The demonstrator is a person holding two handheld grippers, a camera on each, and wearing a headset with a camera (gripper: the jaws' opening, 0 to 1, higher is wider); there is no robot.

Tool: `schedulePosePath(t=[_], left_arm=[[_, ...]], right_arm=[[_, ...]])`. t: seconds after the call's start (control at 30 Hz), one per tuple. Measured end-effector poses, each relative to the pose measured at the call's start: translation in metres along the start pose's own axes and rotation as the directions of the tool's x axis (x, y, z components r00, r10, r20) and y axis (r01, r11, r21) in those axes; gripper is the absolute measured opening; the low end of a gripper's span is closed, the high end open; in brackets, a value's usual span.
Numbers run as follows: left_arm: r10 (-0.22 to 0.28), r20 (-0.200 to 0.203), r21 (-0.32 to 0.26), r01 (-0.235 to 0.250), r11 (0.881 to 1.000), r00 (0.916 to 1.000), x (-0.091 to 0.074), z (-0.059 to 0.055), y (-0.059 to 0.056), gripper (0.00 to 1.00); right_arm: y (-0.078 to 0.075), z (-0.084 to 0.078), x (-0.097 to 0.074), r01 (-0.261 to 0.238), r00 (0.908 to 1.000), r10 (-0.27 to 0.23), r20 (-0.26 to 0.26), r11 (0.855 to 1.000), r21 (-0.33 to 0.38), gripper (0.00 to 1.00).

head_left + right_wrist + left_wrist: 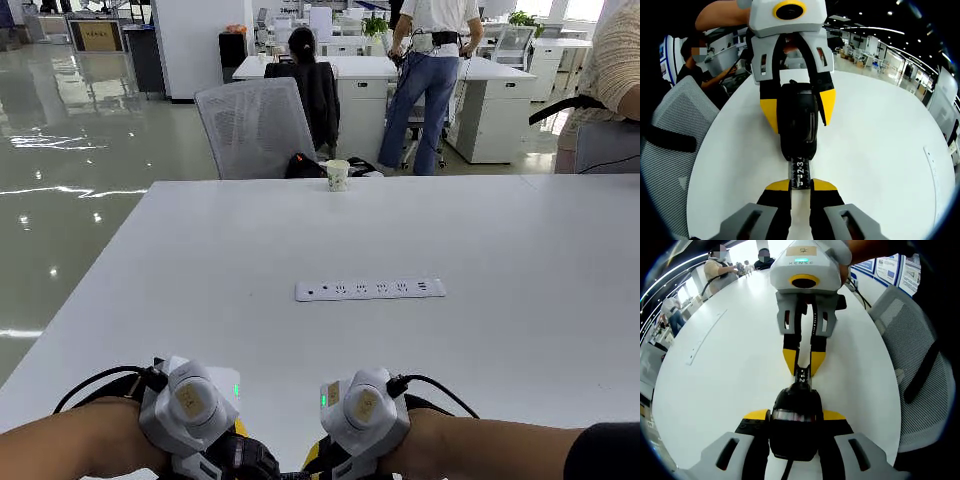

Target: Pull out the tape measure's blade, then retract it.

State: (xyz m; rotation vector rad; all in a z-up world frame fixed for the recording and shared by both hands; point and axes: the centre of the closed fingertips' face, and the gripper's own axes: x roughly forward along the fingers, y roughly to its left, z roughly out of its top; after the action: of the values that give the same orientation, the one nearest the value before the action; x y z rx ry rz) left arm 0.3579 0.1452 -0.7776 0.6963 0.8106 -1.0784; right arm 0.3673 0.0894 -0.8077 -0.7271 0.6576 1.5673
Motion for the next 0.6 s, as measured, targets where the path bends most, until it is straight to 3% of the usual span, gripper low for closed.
schedulePosePath(t=[0.6], left_arm=[[0.005, 0.01, -0.002, -0.004, 1.0, 0.9999, 0.0001, 0.0004, 0.0004, 0.32]], right_arm=[[-0.0012, 0.0033, 0.0031, 0.027, 0.9996, -0.028, 0.006, 0.999, 0.045, 0.13]])
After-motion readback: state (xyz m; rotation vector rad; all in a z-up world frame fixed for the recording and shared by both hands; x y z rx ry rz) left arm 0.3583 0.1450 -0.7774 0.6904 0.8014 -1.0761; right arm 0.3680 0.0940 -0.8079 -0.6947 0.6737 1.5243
